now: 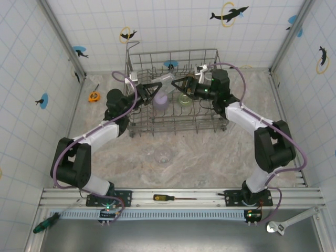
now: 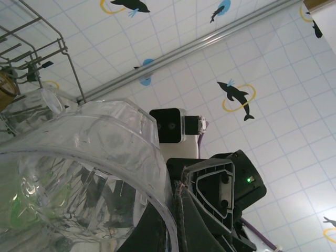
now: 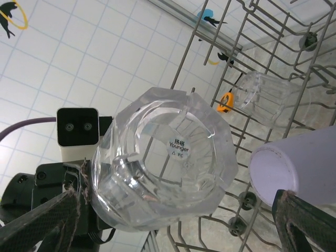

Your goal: Load the cups into the dish rack

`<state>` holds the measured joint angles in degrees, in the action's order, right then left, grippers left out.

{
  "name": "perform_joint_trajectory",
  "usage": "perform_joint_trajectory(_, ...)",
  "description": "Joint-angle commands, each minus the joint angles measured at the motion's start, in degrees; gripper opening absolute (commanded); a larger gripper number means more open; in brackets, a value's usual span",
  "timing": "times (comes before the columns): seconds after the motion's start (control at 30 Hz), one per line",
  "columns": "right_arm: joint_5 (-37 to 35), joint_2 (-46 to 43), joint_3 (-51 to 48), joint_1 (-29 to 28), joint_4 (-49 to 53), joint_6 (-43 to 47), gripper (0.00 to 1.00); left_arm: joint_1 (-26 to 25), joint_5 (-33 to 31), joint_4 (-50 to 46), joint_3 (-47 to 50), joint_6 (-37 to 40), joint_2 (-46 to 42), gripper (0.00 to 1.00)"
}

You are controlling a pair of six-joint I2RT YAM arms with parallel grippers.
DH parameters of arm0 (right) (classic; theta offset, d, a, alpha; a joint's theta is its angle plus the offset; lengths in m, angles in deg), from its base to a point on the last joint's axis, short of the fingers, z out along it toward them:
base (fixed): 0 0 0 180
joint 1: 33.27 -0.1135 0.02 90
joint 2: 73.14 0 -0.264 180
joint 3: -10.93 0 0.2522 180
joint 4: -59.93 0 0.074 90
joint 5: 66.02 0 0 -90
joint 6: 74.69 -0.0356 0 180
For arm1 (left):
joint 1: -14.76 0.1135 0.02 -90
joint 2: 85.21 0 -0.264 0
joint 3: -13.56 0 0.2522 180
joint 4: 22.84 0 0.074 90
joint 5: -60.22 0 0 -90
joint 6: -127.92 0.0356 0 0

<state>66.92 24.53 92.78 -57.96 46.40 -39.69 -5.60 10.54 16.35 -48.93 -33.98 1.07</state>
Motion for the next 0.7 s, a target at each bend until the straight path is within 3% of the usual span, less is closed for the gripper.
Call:
perform_joint_trajectory(0.0, 1.3, 1.8, 3.0, 0.2, -5.8, -3.5, 0.96, -0.7, 1.3, 5.7, -1.7, -0.6, 0.3, 0.0)
perform_joint_trajectory(0.33, 0.9, 4.1, 4.1, 0.4, -11.2, -8.5, 0.92, -1.7, 1.4, 5.7, -1.6, -0.3, 1.3, 0.0)
perform_joint_trajectory(0.67, 1.4, 5.0, 3.7, 0.4, -15.0, -11.6, 0.73, -1.7, 1.4, 5.6, -1.8, -0.2, 1.4, 0.0)
